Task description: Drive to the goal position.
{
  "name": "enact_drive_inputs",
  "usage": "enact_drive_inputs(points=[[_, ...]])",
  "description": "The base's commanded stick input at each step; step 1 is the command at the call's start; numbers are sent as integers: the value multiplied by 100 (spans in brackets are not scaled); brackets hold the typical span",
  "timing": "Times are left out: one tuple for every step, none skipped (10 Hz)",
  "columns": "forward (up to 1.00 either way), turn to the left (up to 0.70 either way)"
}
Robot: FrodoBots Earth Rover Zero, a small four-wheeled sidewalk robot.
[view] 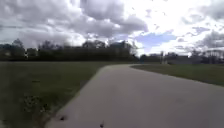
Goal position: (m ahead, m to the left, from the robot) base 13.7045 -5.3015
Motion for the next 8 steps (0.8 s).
enact_drive_inputs(points=[[100, 0], [100, 0], [100, 0], [100, 0], [100, 0], [100, 0], [100, 0], [100, 0]])
